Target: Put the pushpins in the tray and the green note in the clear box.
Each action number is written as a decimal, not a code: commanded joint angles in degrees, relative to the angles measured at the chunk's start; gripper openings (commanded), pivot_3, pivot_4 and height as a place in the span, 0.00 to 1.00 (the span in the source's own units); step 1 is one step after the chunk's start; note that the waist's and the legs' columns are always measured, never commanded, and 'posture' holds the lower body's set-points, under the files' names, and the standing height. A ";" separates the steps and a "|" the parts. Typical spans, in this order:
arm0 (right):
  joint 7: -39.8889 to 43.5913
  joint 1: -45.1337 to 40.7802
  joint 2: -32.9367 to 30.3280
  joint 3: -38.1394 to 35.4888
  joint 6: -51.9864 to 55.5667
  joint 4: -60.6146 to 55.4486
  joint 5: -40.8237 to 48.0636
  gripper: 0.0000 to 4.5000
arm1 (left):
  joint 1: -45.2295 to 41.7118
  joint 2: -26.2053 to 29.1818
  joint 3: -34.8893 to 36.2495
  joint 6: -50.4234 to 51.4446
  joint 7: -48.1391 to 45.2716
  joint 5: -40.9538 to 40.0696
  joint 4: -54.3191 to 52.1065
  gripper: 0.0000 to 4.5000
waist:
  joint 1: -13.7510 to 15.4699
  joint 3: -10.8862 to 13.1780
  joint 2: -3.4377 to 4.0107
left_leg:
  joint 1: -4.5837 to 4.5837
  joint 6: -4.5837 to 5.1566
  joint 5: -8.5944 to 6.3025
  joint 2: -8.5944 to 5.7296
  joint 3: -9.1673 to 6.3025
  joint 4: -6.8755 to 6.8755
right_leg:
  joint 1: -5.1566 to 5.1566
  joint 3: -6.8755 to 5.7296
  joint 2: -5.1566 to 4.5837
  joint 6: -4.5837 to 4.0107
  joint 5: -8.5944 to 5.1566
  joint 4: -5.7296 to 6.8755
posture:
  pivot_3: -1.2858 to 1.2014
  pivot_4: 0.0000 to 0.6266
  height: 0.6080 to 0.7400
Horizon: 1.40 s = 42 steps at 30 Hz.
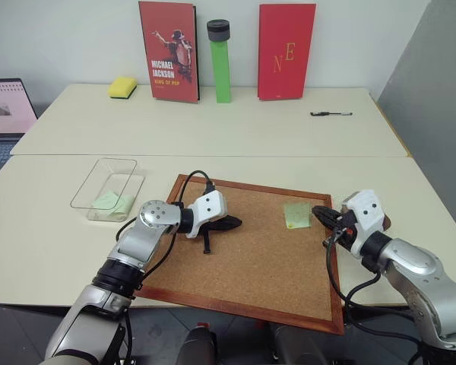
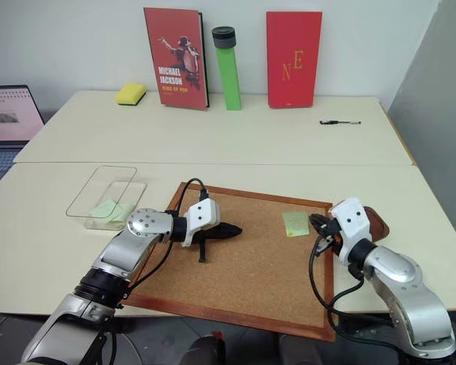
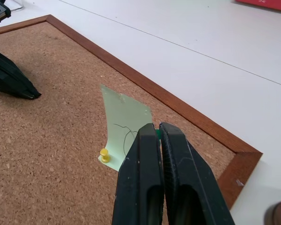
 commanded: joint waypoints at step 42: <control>2.66 4.88 -6.61 -9.66 0.37 0.71 -2.75 0.45 | 0.83 1.02 -0.93 0.88 0.83 2.61 2.39 0.00 | -0.01 0.01 -0.01 | -0.01 0.00 0.00 -0.01 0.00 -0.03 | 0.01 0.00 0.00 0.00 0.00 -0.05 | 0.52 0.24 1.00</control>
